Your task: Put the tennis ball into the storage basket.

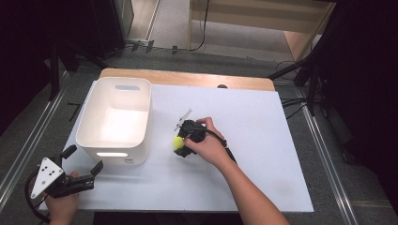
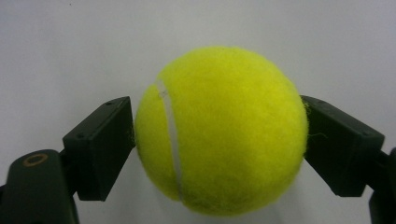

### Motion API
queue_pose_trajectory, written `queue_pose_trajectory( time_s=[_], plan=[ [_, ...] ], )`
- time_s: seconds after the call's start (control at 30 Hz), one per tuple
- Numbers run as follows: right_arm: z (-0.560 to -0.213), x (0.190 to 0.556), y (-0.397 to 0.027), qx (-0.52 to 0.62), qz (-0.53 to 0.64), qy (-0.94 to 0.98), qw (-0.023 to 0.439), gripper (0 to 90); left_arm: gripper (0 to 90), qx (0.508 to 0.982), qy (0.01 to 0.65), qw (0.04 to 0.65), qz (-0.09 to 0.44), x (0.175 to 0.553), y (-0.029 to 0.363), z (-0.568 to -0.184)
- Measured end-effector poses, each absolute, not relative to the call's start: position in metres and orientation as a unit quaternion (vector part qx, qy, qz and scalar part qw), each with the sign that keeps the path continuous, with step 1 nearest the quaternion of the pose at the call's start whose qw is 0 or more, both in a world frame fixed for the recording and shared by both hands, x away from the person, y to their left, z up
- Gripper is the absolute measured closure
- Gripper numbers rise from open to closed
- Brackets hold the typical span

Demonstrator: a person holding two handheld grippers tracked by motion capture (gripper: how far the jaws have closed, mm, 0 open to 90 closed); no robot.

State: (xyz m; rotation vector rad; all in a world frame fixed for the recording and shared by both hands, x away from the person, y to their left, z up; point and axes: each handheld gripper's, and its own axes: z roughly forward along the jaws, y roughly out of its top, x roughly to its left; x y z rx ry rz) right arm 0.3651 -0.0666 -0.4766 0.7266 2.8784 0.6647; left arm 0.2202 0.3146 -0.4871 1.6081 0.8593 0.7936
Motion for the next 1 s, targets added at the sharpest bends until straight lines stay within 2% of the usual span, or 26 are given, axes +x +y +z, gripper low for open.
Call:
queue_pose_trajectory(
  time_s=[0.07,0.17,1.0],
  plan=[
    [-0.477,0.365,-0.066,0.24,0.217,0.945,0.048,20.0,0.0,0.678,0.362,0.546,0.334,0.22,0.315,-0.487],
    [-0.476,0.366,-0.067,0.25,0.215,0.943,0.049,21.5,0.0,0.678,0.362,0.546,0.334,0.22,0.315,-0.487],
    [-0.464,0.369,-0.071,0.248,0.229,0.94,0.044,22.2,0.0,0.678,0.361,0.546,0.334,0.22,0.315,-0.487]
  ],
)
